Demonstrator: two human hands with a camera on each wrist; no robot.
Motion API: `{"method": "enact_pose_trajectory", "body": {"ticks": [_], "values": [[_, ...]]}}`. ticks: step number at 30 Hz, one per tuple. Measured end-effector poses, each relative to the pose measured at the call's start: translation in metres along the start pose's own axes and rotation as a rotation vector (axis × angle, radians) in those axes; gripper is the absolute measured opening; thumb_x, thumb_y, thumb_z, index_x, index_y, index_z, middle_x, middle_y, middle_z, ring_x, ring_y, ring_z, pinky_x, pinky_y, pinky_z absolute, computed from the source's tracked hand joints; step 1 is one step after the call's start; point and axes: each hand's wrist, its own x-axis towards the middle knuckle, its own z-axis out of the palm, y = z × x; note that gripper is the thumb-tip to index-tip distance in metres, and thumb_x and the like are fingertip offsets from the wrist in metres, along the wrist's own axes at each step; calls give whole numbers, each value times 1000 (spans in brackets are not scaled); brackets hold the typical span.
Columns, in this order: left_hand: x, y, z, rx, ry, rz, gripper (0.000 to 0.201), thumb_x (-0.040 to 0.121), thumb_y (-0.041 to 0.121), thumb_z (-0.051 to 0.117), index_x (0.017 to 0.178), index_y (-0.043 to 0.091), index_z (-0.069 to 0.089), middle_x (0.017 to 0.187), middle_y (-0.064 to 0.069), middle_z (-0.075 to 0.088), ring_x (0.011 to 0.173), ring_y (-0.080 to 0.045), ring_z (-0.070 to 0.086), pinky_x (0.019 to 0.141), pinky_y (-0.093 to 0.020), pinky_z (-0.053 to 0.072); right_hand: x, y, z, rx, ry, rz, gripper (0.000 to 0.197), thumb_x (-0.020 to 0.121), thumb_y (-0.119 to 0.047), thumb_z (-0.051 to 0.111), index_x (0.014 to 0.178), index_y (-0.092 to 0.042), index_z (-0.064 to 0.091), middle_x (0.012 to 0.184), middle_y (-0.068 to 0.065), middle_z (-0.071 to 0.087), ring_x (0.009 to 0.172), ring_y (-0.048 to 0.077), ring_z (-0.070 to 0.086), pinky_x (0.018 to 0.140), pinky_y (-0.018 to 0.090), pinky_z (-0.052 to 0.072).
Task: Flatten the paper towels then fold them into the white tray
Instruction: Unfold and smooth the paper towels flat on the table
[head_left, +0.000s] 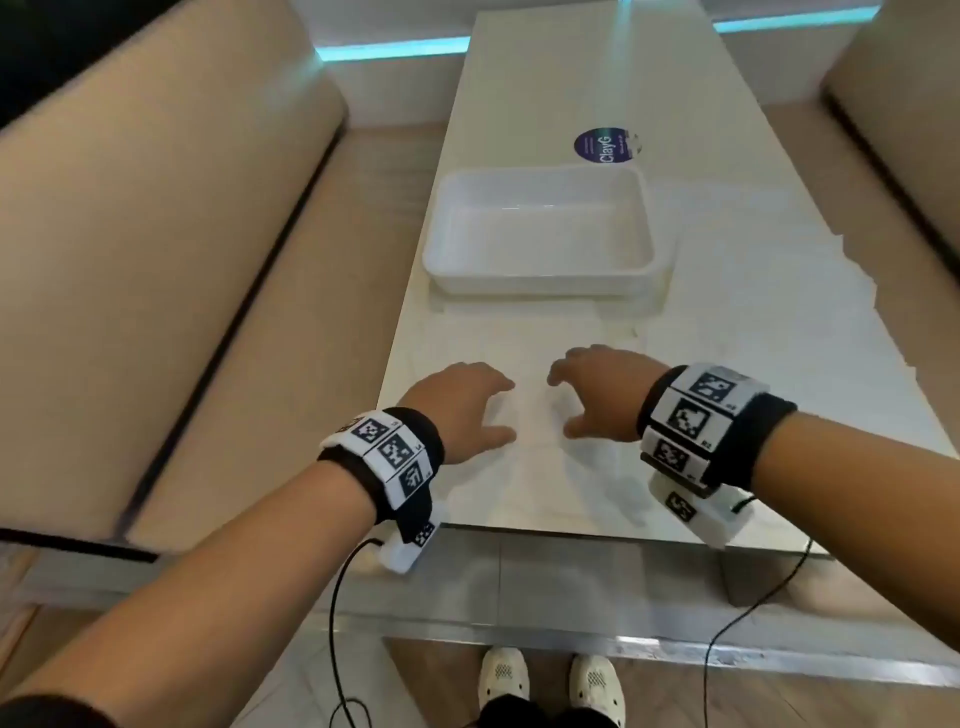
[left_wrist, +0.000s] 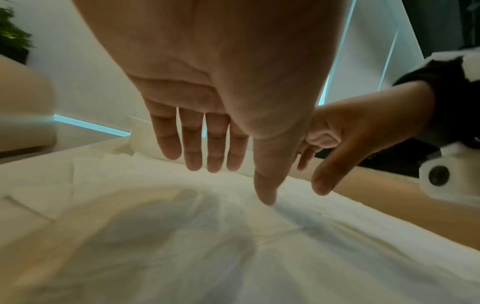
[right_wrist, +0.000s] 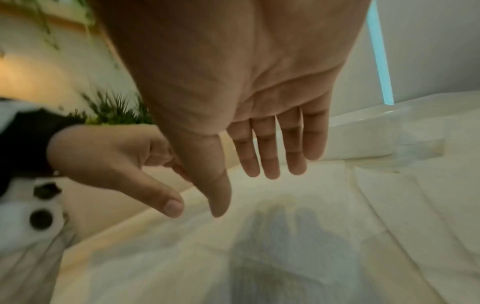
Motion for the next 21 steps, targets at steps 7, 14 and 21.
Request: {"method": "enact_pose_trajectory", "body": {"ticks": [7,14,21], "values": [[7,-19,11,77,-162,19,72,86,52,60,147,26,31,156,6,25,140,-16,27,112,-36,30,11,4,16,-103,-101,-52,66,78,-39,72,134,-22,42,130,-2,44,114,20,49,89,34,48],[-7,-28,22,36,-141,83,55,93,48,51,144,30,37,158,9,21,143,-11,21,113,-32,29,-1,14,27,-36,-56,-113,38,89,-32,57,126,-26,48,125,-8,47,109,14,50,85,31,48],[-27,-29,23,26,-122,144,39,98,43,44,134,29,51,153,7,34,139,-9,30,109,-30,34,-14,7,34,53,-43,-126,24,95,-28,44,115,-24,56,113,-8,54,97,13,55,80,27,47]]}}
